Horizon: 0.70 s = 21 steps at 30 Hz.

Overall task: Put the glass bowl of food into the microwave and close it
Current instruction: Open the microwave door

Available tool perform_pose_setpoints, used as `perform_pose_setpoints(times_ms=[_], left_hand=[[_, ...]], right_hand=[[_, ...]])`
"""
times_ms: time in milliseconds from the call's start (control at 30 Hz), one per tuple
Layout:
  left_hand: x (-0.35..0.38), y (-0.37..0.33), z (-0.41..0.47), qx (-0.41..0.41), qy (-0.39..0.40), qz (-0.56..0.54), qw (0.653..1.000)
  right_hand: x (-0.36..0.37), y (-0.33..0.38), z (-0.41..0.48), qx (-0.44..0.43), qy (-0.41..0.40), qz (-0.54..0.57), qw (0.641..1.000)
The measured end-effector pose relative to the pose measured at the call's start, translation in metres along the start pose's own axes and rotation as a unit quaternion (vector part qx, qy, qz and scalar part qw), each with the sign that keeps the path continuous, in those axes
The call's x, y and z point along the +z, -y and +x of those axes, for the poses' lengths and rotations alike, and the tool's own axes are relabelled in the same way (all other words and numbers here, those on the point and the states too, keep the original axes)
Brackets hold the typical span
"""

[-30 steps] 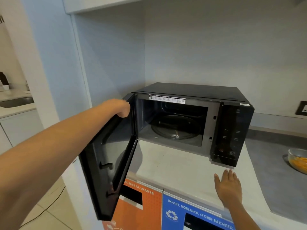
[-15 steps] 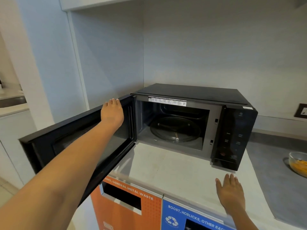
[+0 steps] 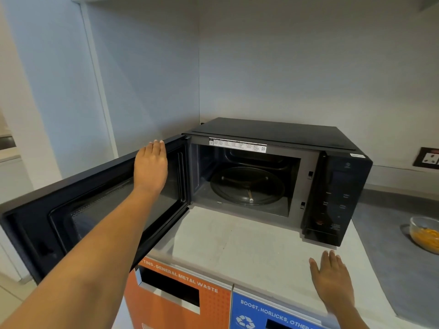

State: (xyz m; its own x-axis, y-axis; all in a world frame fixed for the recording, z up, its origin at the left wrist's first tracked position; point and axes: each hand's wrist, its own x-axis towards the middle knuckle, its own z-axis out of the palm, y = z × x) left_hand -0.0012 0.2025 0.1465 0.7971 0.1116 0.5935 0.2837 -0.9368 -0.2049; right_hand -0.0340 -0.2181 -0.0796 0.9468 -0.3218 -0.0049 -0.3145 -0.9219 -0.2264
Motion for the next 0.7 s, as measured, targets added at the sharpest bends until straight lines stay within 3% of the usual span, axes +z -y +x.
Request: perform_pose_setpoints(times_ms=[433, 700], left_hand=[[0.007, 0.001, -0.002, 0.008, -0.005, 0.022, 1.000], [0.007, -0.009, 0.000, -0.020, -0.011, -0.028, 0.999]], right_hand=[[0.001, 0.000, 0.001, 0.004, 0.010, -0.001, 1.000], [-0.002, 0.002, -0.001, 0.009, 0.013, 0.000, 1.000]])
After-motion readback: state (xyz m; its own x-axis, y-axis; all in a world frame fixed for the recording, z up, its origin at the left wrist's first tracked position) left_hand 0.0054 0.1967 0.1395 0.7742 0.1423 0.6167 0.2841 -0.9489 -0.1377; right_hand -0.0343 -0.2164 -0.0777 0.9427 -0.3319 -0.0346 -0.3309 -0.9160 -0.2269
